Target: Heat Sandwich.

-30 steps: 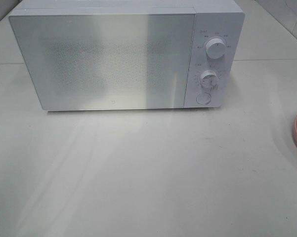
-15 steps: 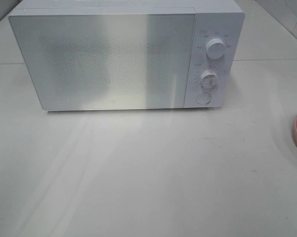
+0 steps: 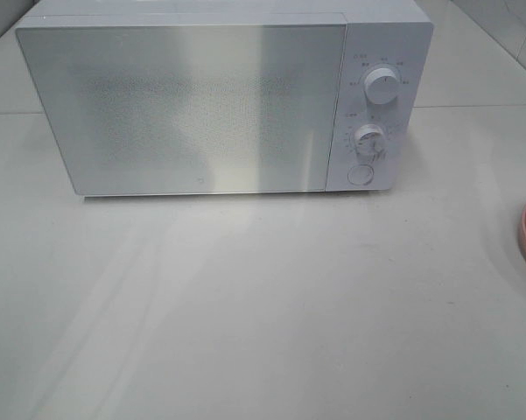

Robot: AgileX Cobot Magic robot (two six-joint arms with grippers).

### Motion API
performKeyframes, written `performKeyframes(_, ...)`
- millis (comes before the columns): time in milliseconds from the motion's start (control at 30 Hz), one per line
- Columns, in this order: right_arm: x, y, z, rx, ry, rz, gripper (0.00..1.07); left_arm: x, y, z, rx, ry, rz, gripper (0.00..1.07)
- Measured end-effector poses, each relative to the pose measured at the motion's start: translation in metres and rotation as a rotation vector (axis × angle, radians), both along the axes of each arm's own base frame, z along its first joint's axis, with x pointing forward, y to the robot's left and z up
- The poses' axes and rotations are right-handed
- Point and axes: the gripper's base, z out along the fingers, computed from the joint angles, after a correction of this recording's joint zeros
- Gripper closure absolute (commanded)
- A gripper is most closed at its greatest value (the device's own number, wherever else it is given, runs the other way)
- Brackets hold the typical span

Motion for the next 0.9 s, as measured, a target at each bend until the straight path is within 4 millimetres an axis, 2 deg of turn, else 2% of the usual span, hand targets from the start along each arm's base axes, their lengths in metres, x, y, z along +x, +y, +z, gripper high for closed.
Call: performKeyframes(900,0.0,0.0,0.0,0.0,0.0,0.0,0.31,0.0,0.0,0.0,0.0,0.0,0.0,0.03)
